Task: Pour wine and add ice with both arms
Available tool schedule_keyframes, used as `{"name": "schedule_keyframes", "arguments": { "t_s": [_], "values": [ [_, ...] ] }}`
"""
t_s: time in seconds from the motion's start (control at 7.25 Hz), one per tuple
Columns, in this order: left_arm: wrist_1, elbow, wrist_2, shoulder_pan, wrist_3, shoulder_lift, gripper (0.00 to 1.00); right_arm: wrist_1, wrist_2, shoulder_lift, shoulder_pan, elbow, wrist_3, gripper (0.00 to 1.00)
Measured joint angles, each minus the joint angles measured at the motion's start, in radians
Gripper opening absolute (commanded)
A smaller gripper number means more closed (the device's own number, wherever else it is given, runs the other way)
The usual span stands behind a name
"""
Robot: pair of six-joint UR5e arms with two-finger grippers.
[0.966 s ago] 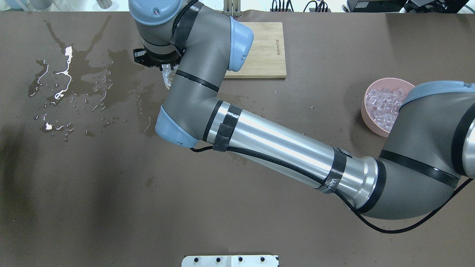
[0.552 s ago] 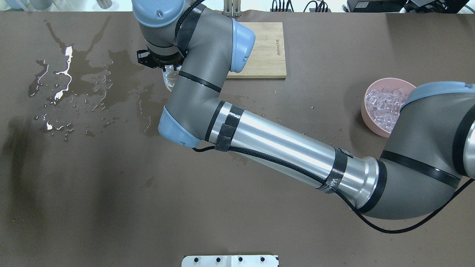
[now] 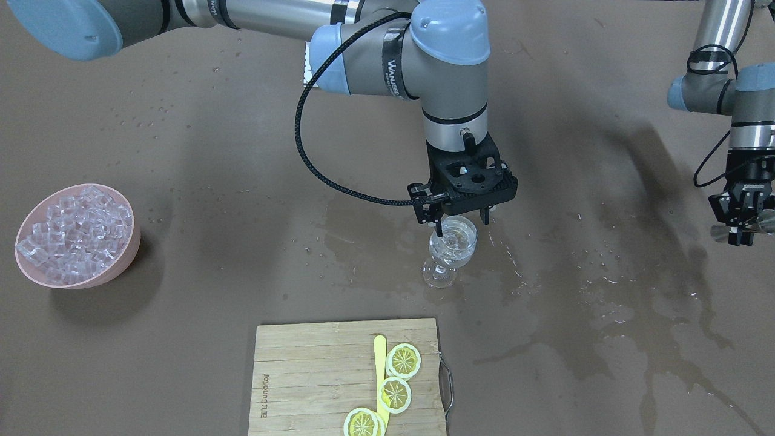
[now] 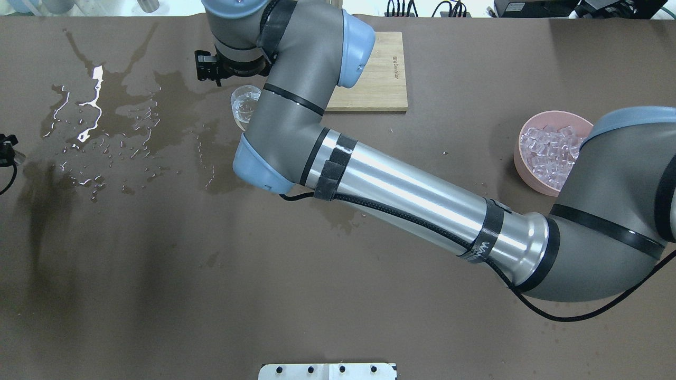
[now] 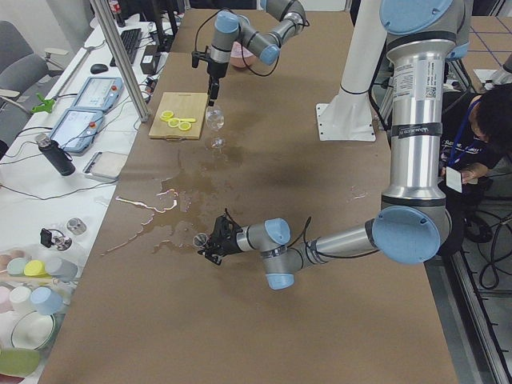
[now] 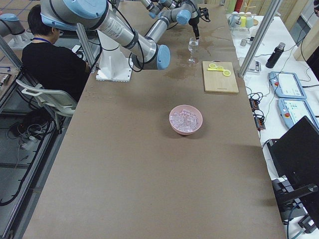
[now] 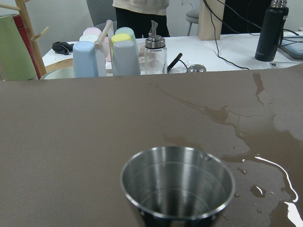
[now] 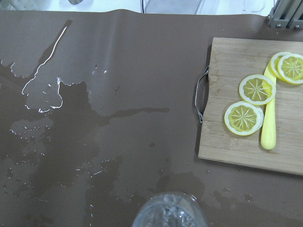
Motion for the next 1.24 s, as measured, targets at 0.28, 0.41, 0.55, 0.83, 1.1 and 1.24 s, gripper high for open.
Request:
{"name": "schedule_keyframes", "arguments": {
  "t_s": [0.28,0.41,0.55,0.83,1.1,1.24],
  "values": [
    [-0.001,0.004,0.003,0.022,0.001,-0.005,0.18,0.002,0.084,-0.074,0.098,0.054,-0.067,1.0],
    [-0.001,0.006,0.003,0.028,0.001,-0.008,0.18,0.002,0.137,-0.145,0.163,0.103,-0.112,1.0],
    [-0.003,0.011,0.003,0.035,0.002,-0.013,0.19,0.003,0.179,-0.234,0.225,0.164,-0.157,1.0],
    [-0.01,0.011,0.002,0.046,0.002,-0.013,0.57,0.004,0.225,-0.382,0.321,0.251,-0.218,1.0],
    [-0.017,0.006,0.0,0.047,0.0,-0.009,0.95,0.005,0.262,-0.511,0.41,0.311,-0.289,1.0],
    [-0.017,0.007,0.001,0.047,0.0,-0.013,0.95,0.006,0.287,-0.572,0.454,0.337,-0.333,1.0]
  ]
}}
